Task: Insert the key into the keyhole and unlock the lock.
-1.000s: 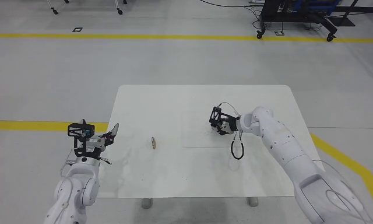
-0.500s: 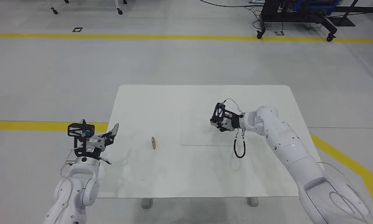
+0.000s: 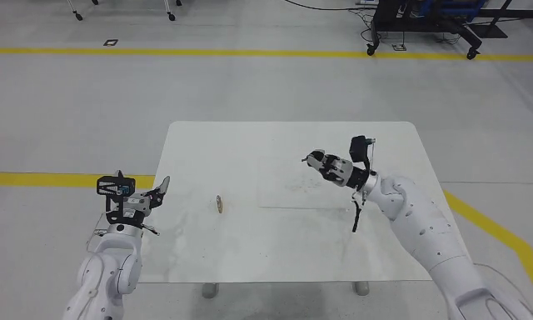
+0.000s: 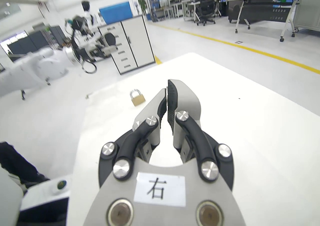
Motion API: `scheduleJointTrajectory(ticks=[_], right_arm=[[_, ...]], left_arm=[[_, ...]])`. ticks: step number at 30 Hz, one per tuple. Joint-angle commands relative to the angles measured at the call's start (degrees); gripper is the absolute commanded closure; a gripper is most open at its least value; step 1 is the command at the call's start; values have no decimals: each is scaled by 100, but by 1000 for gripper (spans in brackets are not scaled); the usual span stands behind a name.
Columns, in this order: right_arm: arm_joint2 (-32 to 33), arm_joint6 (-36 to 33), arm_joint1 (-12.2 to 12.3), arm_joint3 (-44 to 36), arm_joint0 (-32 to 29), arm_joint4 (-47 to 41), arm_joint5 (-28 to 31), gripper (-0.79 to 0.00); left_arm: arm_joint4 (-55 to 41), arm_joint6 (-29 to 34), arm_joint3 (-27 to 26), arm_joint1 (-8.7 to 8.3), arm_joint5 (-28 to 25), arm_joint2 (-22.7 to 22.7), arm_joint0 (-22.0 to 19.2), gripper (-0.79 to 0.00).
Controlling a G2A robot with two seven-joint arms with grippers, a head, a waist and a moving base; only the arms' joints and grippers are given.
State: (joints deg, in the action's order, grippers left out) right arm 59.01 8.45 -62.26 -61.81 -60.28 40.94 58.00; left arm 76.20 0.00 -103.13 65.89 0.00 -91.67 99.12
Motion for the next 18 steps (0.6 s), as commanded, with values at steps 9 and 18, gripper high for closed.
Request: scheduleJointTrajectory(ticks=[9, 18], right_arm=[[-150, -174, 110, -169, -80, -922, 0, 0], [-251, -383, 64, -102, -193, -1558, -1, 0]], left_arm=[[0, 0, 0, 0, 0, 0, 0, -785], [-1583, 636, -233, -6, -1752, 193, -206, -785]])
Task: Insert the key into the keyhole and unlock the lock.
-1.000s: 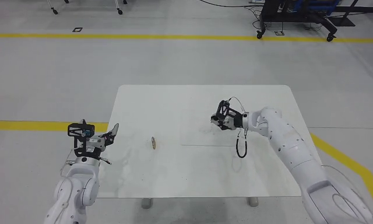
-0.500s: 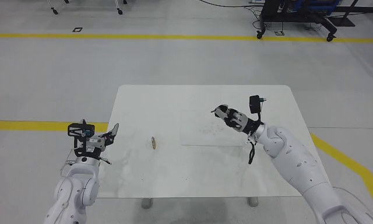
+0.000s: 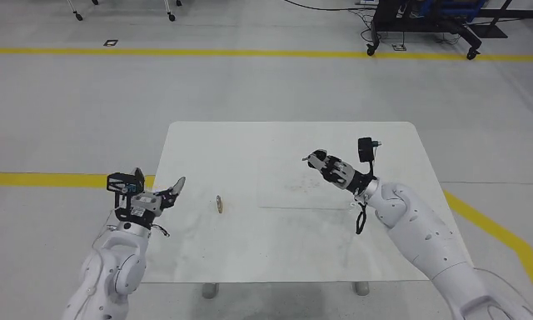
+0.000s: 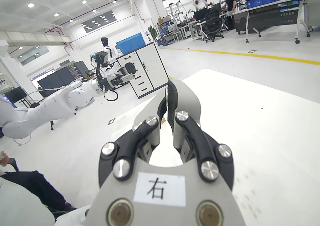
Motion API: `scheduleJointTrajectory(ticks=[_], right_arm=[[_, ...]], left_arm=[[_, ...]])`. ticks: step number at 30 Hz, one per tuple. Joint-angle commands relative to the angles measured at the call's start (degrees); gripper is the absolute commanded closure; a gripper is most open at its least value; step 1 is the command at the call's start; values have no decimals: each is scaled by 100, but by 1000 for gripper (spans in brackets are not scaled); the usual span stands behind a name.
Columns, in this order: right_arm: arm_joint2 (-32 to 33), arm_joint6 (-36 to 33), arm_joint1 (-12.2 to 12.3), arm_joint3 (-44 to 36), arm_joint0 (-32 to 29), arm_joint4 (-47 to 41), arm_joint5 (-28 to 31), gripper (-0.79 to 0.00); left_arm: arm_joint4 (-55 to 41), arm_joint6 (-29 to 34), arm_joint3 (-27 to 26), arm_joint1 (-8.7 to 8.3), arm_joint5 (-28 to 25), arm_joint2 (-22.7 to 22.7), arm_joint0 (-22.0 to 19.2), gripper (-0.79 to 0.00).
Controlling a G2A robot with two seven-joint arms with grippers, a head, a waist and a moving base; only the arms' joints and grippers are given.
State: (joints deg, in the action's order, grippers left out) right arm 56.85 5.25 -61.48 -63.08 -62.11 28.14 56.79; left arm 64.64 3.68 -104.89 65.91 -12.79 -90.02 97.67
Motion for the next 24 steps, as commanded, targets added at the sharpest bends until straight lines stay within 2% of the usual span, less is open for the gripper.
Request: scheduleJointTrajectory(ticks=[1, 3, 5, 14, 15, 17, 20, 24], right_arm=[[-88, -140, -32, 48, -5, -515, 121, 0], [-299, -352, -85, 4, -11, -1115, 121, 0], [-520, -747, -126, 46, 37, -1837, 121, 0], [-553, -823, -131, 44, 49, -1944, 121, 0], [-553, -823, -131, 44, 49, -1944, 121, 0], [-581, -854, -147, -44, 16, -1917, -26, 0], [-740, -978, -223, -160, 1, -2125, -181, 0], [-1003, -1196, -351, -83, 61, -2583, -120, 0]], left_arm=[[-712, 564, -77, -15, -760, 89, -150, -785], [-1287, 1200, -128, -28, -1258, 241, -361, -785], [-1221, 1747, -224, -54, -1297, 264, -540, -785], [-1288, 1733, -219, -51, -1316, 284, -533, -785], [-1577, 1719, -182, -42, -1431, 349, -516, -785], [-2836, 1890, 116, -33, -1975, 479, -626, -785], [-4877, 2595, 835, -35, -2540, 727, -1140, -785], [-6101, 3325, 1575, -13, -2913, 1198, -1893, -785]])
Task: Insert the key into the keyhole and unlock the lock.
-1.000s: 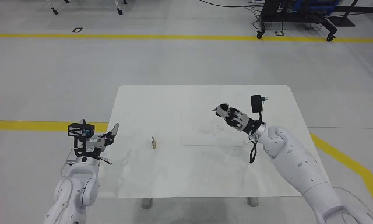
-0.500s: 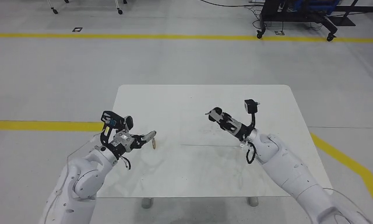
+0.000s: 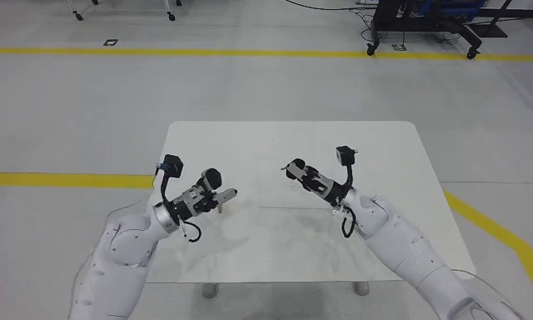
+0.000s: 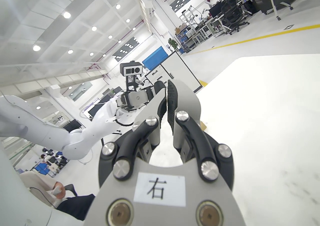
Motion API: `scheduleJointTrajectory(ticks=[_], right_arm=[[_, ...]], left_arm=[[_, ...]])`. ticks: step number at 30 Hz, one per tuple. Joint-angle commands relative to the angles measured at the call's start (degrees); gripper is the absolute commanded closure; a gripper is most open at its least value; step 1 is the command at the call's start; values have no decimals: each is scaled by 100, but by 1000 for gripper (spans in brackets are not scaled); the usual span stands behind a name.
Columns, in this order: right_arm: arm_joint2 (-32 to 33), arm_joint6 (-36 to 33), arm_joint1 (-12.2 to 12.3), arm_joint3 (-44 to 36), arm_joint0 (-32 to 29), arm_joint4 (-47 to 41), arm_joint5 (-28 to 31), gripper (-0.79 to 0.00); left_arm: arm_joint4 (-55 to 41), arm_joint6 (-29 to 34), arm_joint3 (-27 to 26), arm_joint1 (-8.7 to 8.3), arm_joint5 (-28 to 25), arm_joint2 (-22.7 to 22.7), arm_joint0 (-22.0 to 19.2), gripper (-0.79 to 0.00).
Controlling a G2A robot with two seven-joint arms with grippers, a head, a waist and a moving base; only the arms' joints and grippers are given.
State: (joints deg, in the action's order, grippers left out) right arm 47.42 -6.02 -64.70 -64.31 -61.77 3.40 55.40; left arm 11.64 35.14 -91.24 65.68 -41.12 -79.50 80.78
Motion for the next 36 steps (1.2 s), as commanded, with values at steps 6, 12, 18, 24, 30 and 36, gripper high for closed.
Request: scheduleJointTrajectory(ticks=[6, 12, 18, 24, 30, 36], right_arm=[[-378, -459, -204, 222, 168, -866, 260, 0], [-506, -798, -331, 321, 272, -1181, 260, 0], [-797, -1398, -511, 511, 483, -1804, 260, 0], [-887, -1665, -676, 825, 670, -2022, 260, 0], [-842, -1690, -791, 1025, 743, -1941, 260, 0], [-780, -1731, -880, 1139, 752, -1893, 260, 0]], left_arm=[[-2788, 1522, 1266, 76, -182, 903, -1131, -767], [-3183, 2133, 2075, 98, -425, 1137, -1615, -536], [-2802, 1912, 2093, 89, -570, 1153, -1665, -357], [-2576, 1759, 2031, 78, -468, 1217, -1611, -332], [-2436, 1687, 1944, 81, -380, 1349, -1580, -320], [-2404, 1675, 1943, 78, -346, 1442, -1598, -262]])
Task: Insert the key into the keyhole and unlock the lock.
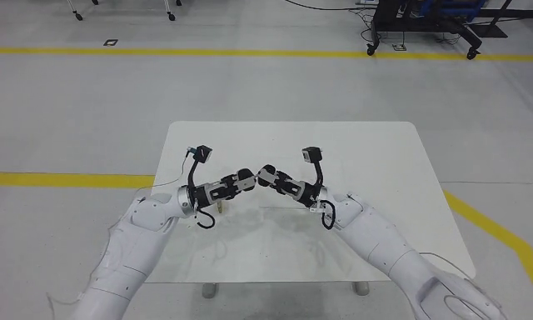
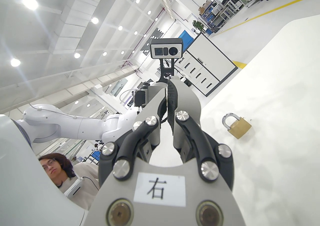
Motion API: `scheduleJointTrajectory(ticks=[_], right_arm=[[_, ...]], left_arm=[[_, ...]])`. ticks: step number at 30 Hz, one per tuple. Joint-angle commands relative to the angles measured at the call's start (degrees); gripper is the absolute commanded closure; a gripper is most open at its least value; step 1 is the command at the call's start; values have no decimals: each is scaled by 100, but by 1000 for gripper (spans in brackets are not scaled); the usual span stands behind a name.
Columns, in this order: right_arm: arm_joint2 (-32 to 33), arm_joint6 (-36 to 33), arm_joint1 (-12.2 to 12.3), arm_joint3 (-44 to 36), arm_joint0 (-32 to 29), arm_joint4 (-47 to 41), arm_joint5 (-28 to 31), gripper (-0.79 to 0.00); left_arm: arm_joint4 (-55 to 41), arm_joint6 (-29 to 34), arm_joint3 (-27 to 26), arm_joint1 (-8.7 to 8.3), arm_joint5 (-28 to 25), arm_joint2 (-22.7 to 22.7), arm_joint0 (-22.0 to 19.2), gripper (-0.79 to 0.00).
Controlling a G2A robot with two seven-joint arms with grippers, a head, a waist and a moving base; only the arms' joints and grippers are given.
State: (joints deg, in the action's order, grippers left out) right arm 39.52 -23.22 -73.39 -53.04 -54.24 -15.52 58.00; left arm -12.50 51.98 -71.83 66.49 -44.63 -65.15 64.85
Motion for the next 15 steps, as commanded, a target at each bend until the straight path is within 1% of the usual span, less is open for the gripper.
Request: scheduleJointTrajectory(ticks=[1, 4, 7, 11, 15], right_arm=[[24, -24, -23, 25, -1, 2, 0, 0], [64, -73, -55, 55, -4, 15, 0, 0], [111, -126, -83, 63, -12, 20, 0, 0], [177, -196, -112, 62, -41, 55, 0, 0], [239, -239, -136, 27, -84, 119, 0, 0]], left_arm=[[12, -17, 5, -4, 10, 14, -6, -243], [2, -47, 18, -10, 38, 21, -12, -191], [0, -76, 26, -18, 82, 25, -16, -163], [-73, -76, 50, -24, 191, 43, -31, -157], [-112, -68, 82, -33, 234, 46, -57, -117]])
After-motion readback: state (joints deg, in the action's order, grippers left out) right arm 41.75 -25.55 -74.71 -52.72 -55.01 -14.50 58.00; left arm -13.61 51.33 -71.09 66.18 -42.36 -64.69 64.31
